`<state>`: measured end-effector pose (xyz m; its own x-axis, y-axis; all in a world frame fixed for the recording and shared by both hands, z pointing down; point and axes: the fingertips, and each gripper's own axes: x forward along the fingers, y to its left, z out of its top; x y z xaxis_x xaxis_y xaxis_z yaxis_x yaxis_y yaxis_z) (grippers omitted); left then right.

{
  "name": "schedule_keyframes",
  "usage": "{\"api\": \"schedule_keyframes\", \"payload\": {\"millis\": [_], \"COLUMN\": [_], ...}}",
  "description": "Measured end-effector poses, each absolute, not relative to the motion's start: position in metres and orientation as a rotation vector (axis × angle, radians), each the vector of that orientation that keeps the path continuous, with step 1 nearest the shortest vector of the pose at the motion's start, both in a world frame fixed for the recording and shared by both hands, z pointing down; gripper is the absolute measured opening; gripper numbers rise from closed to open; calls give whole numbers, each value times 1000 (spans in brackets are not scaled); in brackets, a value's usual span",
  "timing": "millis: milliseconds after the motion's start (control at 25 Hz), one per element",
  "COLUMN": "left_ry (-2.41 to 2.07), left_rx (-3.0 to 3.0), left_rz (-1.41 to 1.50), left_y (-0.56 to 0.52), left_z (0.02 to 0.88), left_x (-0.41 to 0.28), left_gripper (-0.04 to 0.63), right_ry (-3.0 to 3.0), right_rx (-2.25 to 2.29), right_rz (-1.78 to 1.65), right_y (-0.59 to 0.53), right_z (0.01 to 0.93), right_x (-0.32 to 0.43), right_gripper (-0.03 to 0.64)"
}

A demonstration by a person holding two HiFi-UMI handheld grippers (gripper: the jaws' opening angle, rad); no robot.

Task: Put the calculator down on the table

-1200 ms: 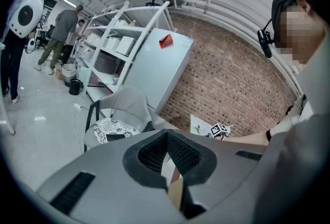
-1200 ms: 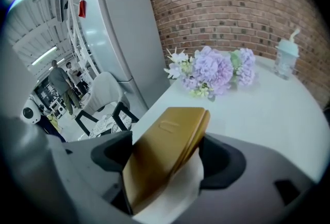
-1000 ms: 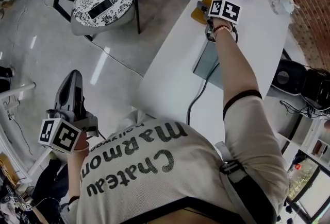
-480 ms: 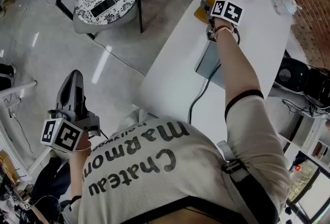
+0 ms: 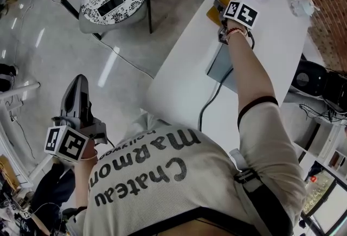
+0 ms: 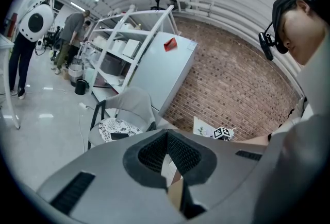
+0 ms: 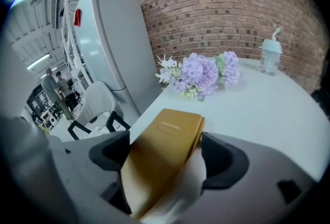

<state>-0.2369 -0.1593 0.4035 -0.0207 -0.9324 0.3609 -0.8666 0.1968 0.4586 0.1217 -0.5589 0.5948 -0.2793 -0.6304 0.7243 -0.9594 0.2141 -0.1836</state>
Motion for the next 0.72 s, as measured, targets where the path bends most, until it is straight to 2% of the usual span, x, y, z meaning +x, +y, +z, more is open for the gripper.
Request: {"api": "schedule_keyframes", "payload": {"millis": [720], "left_ry": [-1918], "left_rx": [1612], "left_rz": [-161], "left_y": [-148], "left_z": [424], "left_x": [-223], "left_gripper": [2], "right_ry": [-2035], "right_rx": [1497], "right_rz": [796], "right_y": [-557], "right_z": [590], "right_x": [123], "right_gripper": [446]}}
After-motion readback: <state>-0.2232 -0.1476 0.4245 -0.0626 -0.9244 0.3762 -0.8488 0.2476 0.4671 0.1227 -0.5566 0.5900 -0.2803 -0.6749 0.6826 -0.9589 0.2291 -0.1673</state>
